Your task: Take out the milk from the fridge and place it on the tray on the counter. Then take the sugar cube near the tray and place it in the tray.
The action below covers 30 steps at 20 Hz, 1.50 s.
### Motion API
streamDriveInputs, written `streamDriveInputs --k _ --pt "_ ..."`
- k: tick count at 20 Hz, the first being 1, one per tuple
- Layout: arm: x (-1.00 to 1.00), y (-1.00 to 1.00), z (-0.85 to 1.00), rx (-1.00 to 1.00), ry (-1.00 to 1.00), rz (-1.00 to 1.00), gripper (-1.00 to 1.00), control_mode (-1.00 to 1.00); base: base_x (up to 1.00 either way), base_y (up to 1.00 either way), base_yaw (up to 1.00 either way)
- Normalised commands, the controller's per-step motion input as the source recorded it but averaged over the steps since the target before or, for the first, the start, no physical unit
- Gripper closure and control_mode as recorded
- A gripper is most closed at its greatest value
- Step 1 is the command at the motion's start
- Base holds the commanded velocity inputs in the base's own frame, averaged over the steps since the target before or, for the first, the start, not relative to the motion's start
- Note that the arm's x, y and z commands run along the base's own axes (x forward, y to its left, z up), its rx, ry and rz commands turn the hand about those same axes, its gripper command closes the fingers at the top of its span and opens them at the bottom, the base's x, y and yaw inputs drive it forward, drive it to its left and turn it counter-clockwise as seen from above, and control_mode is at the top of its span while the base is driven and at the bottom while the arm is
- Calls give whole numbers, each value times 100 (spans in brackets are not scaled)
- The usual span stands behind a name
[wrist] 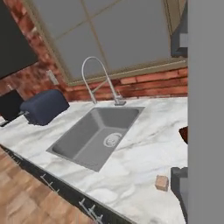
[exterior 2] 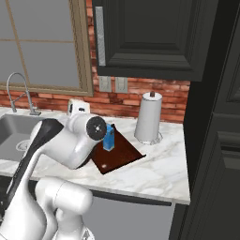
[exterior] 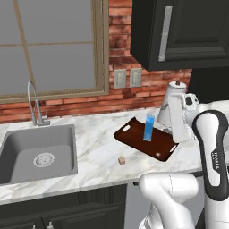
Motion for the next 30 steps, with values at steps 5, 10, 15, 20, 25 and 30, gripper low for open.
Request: streamDriveInputs --k 5,10,15,20,25,30 --pt "1 77 6 -19 6 -6 -100 -100 0 0 0" --pt "1 51 0 -9 4 -10 -100 -100 0 0 0" --pt "5 68 4 -28 7 -32 -100 -100 0 0 0" --pt "0 2 -10 17 22 -47 -100 -100 0 0 0" --pt "0 2 -1 33 8 -55 -100 -100 0 0 0" --pt "0 9 -1 26 0 -57 -100 -100 0 0 0"
